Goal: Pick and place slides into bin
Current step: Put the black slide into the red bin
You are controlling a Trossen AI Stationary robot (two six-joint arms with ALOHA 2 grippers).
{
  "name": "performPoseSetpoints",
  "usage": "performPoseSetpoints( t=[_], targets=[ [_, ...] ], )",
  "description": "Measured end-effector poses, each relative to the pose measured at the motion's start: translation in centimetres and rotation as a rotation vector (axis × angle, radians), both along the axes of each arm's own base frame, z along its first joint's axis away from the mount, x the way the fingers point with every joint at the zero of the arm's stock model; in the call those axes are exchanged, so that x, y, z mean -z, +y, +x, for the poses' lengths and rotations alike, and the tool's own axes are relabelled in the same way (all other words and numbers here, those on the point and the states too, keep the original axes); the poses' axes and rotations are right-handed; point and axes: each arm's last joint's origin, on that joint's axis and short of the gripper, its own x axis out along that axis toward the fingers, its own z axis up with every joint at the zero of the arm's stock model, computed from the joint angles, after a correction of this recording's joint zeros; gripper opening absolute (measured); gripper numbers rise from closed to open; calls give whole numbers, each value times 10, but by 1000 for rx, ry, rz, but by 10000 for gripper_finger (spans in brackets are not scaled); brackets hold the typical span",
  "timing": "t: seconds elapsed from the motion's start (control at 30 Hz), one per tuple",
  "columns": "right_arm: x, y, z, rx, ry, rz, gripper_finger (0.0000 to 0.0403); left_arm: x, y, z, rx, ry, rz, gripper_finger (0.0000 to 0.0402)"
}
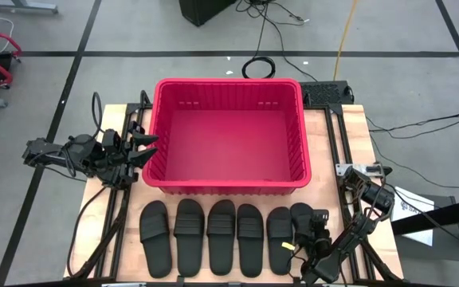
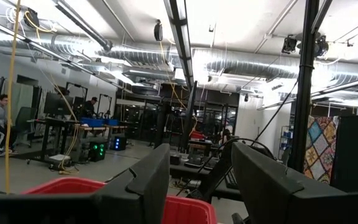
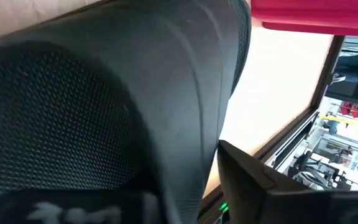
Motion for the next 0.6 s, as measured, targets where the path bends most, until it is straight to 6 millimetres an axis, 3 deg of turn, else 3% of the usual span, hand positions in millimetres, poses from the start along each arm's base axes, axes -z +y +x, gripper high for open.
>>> performPoseSetpoints(
  t=[0.23, 0.43, 0.6],
  targets=[
    [0, 0, 0, 0, 0, 0, 10, 0, 0, 0, -1, 1, 3, 179],
    [-5, -2, -3, 39, 33, -17, 13, 0, 0, 0, -4, 3, 9, 179],
    [-30, -5, -5, 66, -33, 60, 5, 0, 0, 0, -3, 4, 9, 179]
  ],
)
